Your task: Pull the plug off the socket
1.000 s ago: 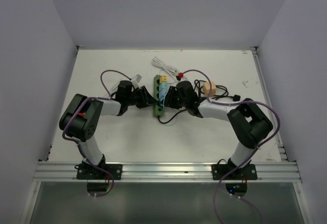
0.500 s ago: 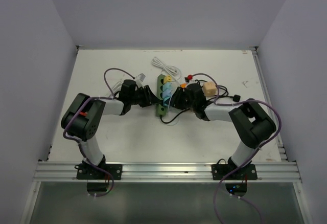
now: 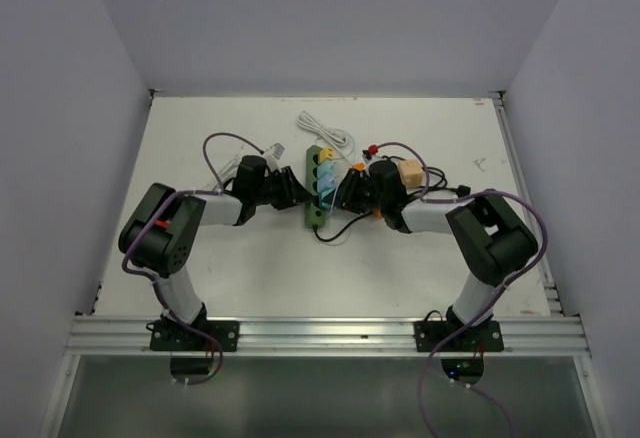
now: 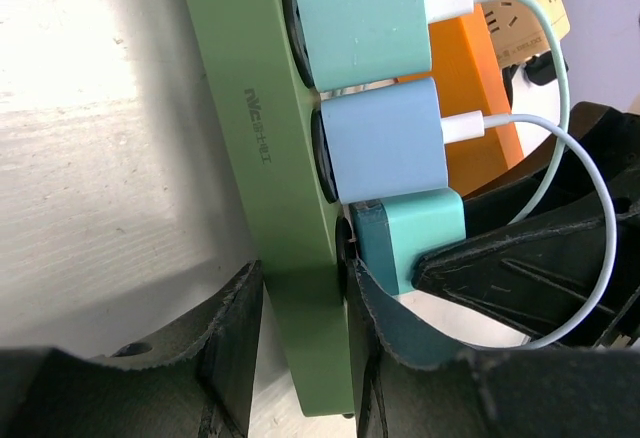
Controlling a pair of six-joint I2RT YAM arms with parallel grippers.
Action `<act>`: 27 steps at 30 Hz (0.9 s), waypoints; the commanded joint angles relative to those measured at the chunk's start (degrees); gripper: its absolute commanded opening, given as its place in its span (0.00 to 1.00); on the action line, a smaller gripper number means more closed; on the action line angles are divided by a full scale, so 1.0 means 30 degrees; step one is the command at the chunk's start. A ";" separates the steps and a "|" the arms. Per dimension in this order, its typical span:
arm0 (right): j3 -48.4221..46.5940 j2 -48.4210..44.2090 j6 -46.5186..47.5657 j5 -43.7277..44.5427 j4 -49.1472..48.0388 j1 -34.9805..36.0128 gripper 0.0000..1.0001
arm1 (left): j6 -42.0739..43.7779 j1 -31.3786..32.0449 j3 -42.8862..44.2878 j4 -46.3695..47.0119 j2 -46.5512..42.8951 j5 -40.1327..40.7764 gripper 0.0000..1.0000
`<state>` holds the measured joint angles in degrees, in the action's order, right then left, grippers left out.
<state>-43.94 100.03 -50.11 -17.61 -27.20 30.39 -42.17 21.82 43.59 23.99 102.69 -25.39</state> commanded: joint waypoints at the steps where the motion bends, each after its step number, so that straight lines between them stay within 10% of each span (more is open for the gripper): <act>1: -0.1229 -0.1175 0.1878 -0.0575 0.1626 0.0474 0.15 | 0.2545 -0.1298 -0.0995 -0.3692 0.0546 0.5156 0.11; 9: -0.0616 -0.0179 -0.0669 -0.1573 -0.2240 0.0416 0.14 | 0.2222 -0.1327 -0.1171 -0.3164 0.0543 0.2871 0.61; 27: -0.1553 -0.0354 -0.0993 -0.0666 -0.1774 0.0912 0.14 | -0.0471 -0.1445 -0.3574 0.1641 -0.1068 -0.1731 0.75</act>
<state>-45.60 100.88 -51.83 -19.18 -26.72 32.38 -42.63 18.26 34.26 30.94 98.59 -29.47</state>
